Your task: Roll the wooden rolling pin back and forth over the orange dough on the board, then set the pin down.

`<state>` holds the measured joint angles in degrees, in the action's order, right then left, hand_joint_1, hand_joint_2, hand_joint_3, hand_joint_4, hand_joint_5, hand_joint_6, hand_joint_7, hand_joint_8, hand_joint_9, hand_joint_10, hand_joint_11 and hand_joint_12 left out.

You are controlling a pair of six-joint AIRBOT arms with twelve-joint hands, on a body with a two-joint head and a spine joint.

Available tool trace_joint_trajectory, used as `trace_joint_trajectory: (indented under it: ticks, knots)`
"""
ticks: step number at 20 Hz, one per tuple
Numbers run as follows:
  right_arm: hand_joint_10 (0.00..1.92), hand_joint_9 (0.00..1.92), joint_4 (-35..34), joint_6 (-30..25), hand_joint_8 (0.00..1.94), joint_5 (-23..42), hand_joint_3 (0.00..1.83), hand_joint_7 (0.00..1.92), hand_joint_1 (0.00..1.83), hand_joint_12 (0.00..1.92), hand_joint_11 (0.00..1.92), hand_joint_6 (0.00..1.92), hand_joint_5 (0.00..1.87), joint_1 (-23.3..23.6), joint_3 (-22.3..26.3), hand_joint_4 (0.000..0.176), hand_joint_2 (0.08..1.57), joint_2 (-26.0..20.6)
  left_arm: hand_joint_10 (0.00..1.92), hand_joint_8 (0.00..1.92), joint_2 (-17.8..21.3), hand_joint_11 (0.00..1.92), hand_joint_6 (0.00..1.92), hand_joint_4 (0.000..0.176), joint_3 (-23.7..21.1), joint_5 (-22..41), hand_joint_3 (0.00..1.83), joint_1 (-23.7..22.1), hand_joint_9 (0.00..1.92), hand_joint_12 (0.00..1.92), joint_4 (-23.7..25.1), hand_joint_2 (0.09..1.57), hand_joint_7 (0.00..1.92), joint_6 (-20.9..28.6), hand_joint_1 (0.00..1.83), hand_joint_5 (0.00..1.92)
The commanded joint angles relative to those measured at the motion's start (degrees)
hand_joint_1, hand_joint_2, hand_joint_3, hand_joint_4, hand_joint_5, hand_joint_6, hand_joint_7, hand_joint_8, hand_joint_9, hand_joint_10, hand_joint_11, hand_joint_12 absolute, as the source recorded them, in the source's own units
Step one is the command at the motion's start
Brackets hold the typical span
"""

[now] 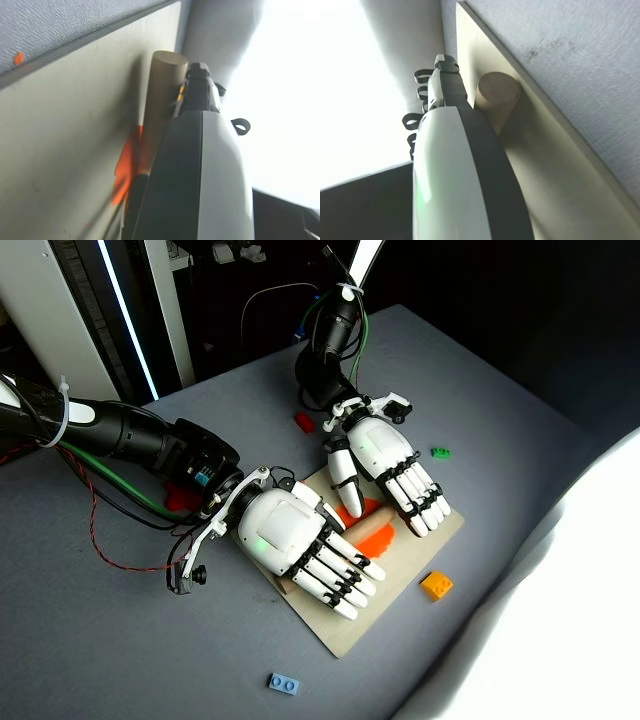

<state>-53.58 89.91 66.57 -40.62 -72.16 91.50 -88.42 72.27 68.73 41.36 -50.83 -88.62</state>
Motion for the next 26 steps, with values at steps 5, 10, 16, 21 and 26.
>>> trace_joint_trajectory:
  ticks: [5,10,16,21,26]
  knots:
    - [0.00,0.00,3.87,-0.69,0.00,4.57,0.13,0.04,0.00,0.00,0.00,0.00,0.03,0.75,-0.49,0.000,1.57,-0.19,0.00,0.00,-0.44,0.00,0.00,0.000,1.41,4.56,0.00,-1.06,0.00,0.00,2.99,1.49,0.00,0.01,0.00,0.00]
    - [0.00,0.00,3.87,-0.92,0.00,4.19,0.13,0.04,0.00,0.00,0.00,0.00,0.03,0.66,-1.12,0.000,1.57,-0.13,0.00,0.00,-0.79,0.00,0.00,0.000,2.34,4.00,0.00,-1.63,0.00,0.00,2.81,1.49,0.00,0.01,0.00,0.00]
    - [0.00,0.00,3.87,-1.68,0.00,3.31,0.13,0.04,0.00,0.00,0.00,0.00,0.04,0.70,-2.56,0.000,1.57,0.23,0.00,0.00,-1.19,0.00,0.00,0.000,3.38,3.30,0.00,-2.15,0.00,0.00,2.78,1.49,0.00,0.01,0.00,0.00]
    - [0.00,0.00,3.87,-2.03,0.00,3.13,0.13,0.04,0.00,0.00,0.00,0.00,0.04,0.76,-2.97,0.000,1.57,0.23,0.00,0.00,-1.97,0.00,0.00,0.000,5.12,1.65,0.00,-2.98,0.00,0.00,2.78,1.49,0.00,0.01,0.00,0.00]
    - [0.00,0.00,3.87,-2.82,0.00,2.45,0.13,0.04,0.00,0.00,0.00,0.00,0.03,0.94,-3.74,0.000,1.57,0.23,0.00,0.00,-2.12,0.00,0.00,0.000,6.24,0.55,0.00,-3.23,0.00,0.00,2.66,1.49,0.00,0.01,0.00,0.00]
